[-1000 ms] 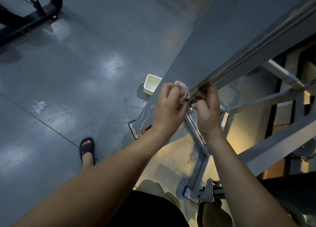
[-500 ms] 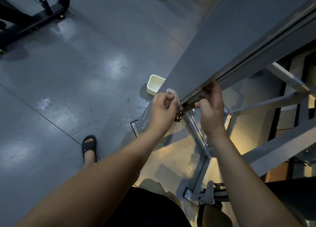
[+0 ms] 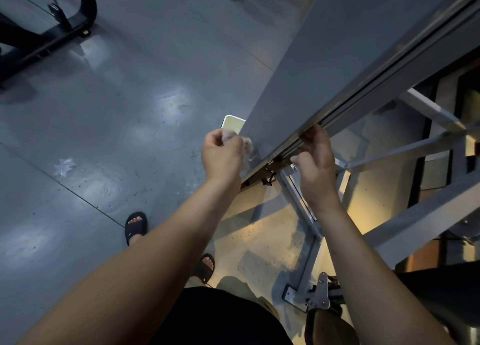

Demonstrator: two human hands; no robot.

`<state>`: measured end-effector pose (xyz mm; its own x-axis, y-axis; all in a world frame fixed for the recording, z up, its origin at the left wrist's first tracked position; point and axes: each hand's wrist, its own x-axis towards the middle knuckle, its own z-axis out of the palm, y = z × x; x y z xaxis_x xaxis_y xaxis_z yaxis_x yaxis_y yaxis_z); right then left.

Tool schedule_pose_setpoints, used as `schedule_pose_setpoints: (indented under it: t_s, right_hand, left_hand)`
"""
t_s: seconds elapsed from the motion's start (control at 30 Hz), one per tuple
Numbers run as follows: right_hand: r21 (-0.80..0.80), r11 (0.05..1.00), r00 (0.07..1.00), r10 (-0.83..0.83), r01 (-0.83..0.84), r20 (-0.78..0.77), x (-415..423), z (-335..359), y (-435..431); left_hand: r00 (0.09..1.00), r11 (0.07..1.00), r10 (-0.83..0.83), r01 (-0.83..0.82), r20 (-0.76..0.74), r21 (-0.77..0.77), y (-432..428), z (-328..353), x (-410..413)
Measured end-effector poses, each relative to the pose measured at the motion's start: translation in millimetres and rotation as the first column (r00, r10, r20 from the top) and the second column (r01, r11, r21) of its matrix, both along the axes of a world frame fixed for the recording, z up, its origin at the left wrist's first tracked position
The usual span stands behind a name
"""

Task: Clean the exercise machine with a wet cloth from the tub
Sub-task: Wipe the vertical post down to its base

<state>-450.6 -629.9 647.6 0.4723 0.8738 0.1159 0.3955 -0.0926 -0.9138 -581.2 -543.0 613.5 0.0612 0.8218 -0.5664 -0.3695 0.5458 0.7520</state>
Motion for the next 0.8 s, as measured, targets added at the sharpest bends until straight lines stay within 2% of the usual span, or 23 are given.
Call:
schedule_pose_setpoints:
  t_s: [0.07,0.1,0.23,0.33,0.4,0.47,0.57,0.63,0.8]
  right_hand:
    - [0.01,1.0,1.0,-0.005,0.005,-0.001,-1,1,1]
    - [0.016,1.0,1.0,-0.007,0.007,0.002,-1,0,1]
    - [0.02,1.0,1.0,-0.011,0.011,-0.001,2,-3,1]
    - [0.031,0.999,1.0,-0.007,0.007,0.006,4,-5,1]
    - [0.039,0.999,1.0,-0.01,0.009,0.007,4,-7,2]
    - [0.058,0.998,1.0,-0.024,0.024,0.009,3,-8,2]
    - [0.095,0.995,0.999,-0.03,0.029,0.011,0,-9,4]
    - [0.103,0.994,0.999,-0.032,0.032,-0.004,-1,-11,3]
    - [0.093,0.995,0.999,-0.029,0.031,-0.023,7,-20,5]
  left_hand:
    - [0.988,0.988,0.152,-0.152,0.002,-0.002,-3,-1,1]
    - [0.986,0.986,0.166,-0.166,0.001,0.011,-7,-1,4]
    - [0.998,0.997,0.024,-0.02,-0.054,0.078,-23,-7,21]
    - [0.996,0.999,0.012,-0.009,-0.091,0.038,-22,-8,23]
    - [0.997,0.997,-0.005,0.01,-0.076,0.07,-21,-6,24]
    - [0.986,0.979,-0.084,0.109,-0.146,0.173,-26,1,27]
    - [0.919,0.896,-0.241,0.334,-0.312,0.292,-38,12,26]
    - [0.894,0.843,-0.222,0.377,-0.389,0.384,-42,6,24]
    - [0.885,0.739,-0.011,0.321,-0.466,0.592,-46,-2,21]
